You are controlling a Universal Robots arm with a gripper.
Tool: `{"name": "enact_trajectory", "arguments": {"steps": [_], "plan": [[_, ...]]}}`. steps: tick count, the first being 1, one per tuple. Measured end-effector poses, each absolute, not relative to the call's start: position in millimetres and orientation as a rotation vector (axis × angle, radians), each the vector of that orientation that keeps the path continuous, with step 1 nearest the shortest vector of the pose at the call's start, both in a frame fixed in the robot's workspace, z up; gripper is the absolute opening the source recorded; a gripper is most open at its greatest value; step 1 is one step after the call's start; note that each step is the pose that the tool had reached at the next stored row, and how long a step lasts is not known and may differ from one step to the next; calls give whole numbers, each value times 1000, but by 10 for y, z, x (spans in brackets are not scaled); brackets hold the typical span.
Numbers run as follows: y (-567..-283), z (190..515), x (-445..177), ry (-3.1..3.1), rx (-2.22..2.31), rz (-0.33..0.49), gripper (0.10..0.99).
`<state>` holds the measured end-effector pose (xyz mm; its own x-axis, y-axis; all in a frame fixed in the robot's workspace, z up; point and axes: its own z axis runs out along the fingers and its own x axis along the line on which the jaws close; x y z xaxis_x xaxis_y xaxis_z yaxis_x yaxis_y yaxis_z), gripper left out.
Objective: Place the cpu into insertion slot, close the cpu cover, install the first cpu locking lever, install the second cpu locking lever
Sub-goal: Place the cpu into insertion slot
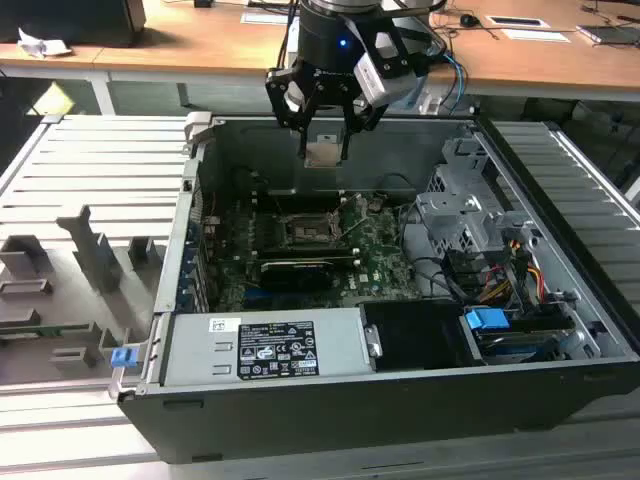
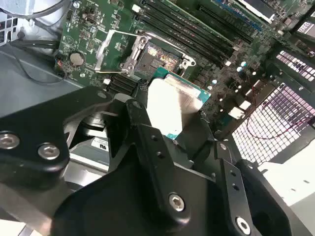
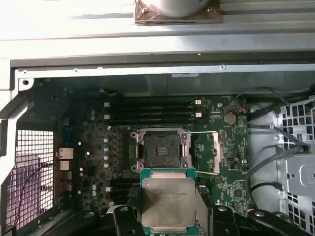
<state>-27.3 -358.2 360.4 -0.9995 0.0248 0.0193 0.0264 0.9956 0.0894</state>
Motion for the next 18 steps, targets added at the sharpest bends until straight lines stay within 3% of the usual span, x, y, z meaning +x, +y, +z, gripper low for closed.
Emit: {"name": "enact_trajectory", "arguments": {"steps": [18], "plan": [[-3582, 3549, -274, -3096, -469, -142, 525]]}}
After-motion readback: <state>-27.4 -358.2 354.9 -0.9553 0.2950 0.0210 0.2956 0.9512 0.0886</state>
